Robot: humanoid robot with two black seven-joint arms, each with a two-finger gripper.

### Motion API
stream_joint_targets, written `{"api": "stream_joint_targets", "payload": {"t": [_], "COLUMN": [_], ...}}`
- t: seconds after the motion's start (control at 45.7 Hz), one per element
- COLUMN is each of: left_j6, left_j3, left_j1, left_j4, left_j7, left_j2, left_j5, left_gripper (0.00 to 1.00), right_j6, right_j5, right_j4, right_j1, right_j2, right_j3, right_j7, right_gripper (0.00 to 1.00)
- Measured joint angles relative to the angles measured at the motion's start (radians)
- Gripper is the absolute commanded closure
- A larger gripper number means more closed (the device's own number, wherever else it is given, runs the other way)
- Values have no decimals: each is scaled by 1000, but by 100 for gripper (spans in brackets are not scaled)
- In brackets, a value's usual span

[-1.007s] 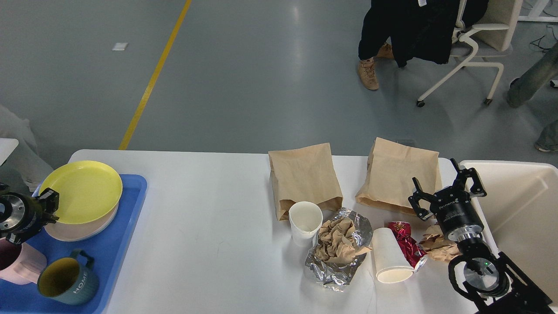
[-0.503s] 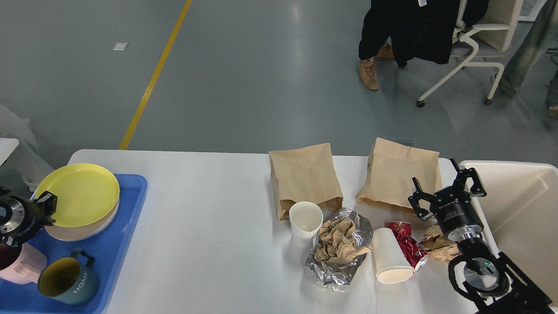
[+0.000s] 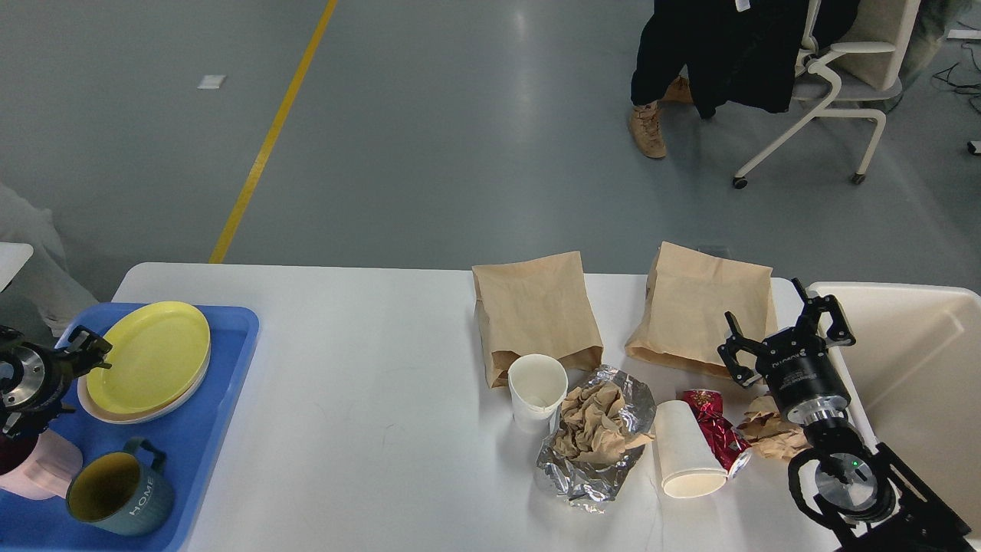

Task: Tidy desktop
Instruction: 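Release the yellow plate and raise the left gripper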

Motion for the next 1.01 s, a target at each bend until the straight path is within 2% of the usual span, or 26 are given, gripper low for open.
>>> {"api": "stream_joint_targets", "payload": {"t": [0.219,0.306,0.438,0.613,0.766,0.832,0.897,1.007], "left_j6": [-19,-21,-26,-36,-61,-73,-78,-63], "left_j3": [-8,-94,-453,-1133,-1689,-1833,-1912,-1996], "left_j1": [-97,-128,-104,95,276,324,385,499], "left_j4": [1,3,3,3,3,-9,-56,-197], "left_j7": [-2,-13,-16,-18,-19,-28,-87,-285], "left_j2": [31,59,132,139,27,-54,-124,-175], "left_j5": [13,14,16,17,20,34,74,158], "left_gripper": [4,4,4,4,4,4,4,4], "right_j6": [0,0,0,0,0,0,0,1], "right_j5": [0,0,0,0,0,0,0,0], "right_j4": [0,0,0,0,0,0,1,1], "right_j1": [0,0,0,0,0,0,0,0], "right_j2": [0,0,0,0,0,0,0,0], "right_j3": [0,0,0,0,0,0,0,0], "right_j7": [0,0,0,0,0,0,0,0], "right_gripper": [0,0,0,0,0,0,0,0]}}
